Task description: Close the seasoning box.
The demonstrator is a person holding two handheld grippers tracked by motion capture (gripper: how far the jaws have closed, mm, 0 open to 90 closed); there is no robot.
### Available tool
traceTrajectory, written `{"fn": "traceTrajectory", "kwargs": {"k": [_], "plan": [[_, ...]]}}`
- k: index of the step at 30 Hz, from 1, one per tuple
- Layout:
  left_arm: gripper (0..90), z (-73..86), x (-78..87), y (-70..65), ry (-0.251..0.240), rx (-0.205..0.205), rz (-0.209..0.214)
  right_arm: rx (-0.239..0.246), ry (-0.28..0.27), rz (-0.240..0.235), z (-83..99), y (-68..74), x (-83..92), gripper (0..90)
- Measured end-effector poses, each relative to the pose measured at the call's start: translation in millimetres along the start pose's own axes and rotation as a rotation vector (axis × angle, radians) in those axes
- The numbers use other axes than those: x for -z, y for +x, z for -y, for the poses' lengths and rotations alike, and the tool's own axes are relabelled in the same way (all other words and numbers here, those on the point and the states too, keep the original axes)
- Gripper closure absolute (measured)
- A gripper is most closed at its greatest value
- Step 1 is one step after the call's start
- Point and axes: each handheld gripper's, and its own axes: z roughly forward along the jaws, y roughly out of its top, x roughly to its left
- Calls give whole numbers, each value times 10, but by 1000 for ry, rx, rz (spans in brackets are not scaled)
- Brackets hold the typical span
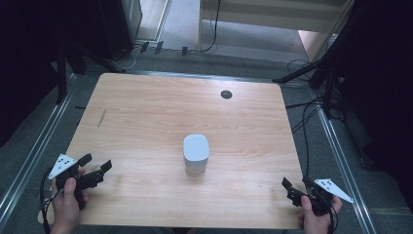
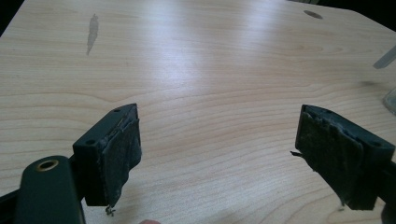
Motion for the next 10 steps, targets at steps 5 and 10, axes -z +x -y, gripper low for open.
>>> {"fn": "traceTrajectory", "kwargs": {"k": [5,10], "plan": [[142,-4,-10,-1,2,-2,2,23,-11,13,18,47,-21,147],[142,-3,-9,-4,-3,-3,6,19,-8,-4,20,34,-21,144]]}}
